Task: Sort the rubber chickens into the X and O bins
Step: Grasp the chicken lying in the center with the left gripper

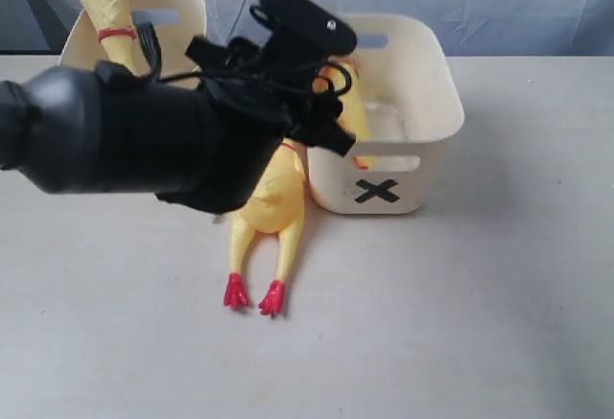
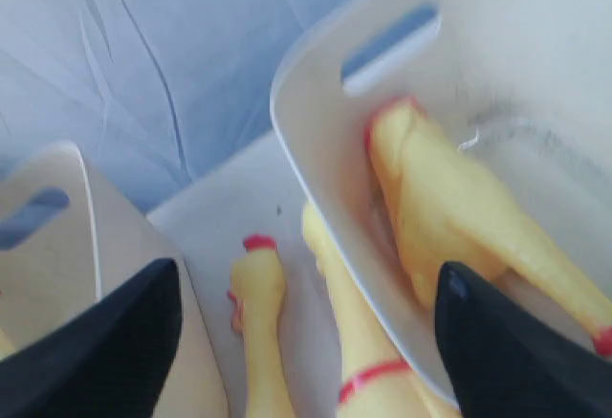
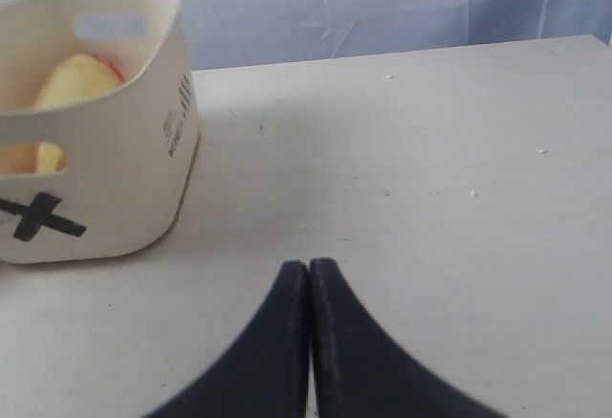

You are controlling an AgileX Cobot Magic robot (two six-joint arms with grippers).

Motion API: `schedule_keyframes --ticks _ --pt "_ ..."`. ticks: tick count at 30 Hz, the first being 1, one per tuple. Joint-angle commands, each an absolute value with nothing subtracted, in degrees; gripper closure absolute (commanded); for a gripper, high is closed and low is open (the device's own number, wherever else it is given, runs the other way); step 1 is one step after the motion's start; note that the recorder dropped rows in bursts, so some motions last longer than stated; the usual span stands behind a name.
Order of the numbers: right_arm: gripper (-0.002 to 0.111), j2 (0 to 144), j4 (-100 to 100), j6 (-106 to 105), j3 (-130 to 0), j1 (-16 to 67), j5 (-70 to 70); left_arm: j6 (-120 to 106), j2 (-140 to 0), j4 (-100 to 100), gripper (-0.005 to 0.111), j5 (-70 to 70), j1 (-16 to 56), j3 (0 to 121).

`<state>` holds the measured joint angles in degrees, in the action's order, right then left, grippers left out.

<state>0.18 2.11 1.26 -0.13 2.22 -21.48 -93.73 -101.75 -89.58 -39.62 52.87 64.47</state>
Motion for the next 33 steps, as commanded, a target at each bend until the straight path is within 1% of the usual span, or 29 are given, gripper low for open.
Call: schedule_keyframes --ticks 1,5,7,10,16,26,28,31,33 --pt "0.108 0.0 2.0 1.1 0.0 2.4 -20.8 -93.0 -96.6 -89.0 0.037 -39.5 53.2 69.2" --pt "0.108 0.0 2.0 1.1 0.0 2.4 -20.8 -100.9 -93.6 -99.9 0.037 -39.8 53.2 69.0" --pt "0.108 0.0 2.0 1.1 0.0 2.4 -20.8 -102.6 -93.3 -99.9 0.037 -41.6 53.2 66.0" --pt "0.108 0.0 2.0 1.1 0.0 2.4 -20.8 -101.5 -93.7 -99.9 0.037 -40.3 53.2 62.1" --pt "0.108 0.0 2.0 1.1 0.0 2.4 -20.8 -97.2 -95.8 -99.9 0.029 -32.3 52.9 56.7" --pt "0.108 0.0 2.1 1.1 0.0 2.4 -20.9 -96.1 -104.5 -99.1 0.029 -26.1 46.3 56.5" --pt "0.108 0.0 2.1 1.1 0.0 2.4 -20.9 -96.0 -105.8 -98.1 0.024 -23.9 44.7 56.6" --pt "0.108 0.0 2.1 1.1 0.0 2.4 -20.9 -94.4 -106.9 -98.4 0.012 -19.8 42.3 56.6" --pt "0.108 0.0 2.1 1.1 0.0 2.4 -20.9 -94.4 -107.8 -99.7 0.006 -18.7 41.6 56.6"
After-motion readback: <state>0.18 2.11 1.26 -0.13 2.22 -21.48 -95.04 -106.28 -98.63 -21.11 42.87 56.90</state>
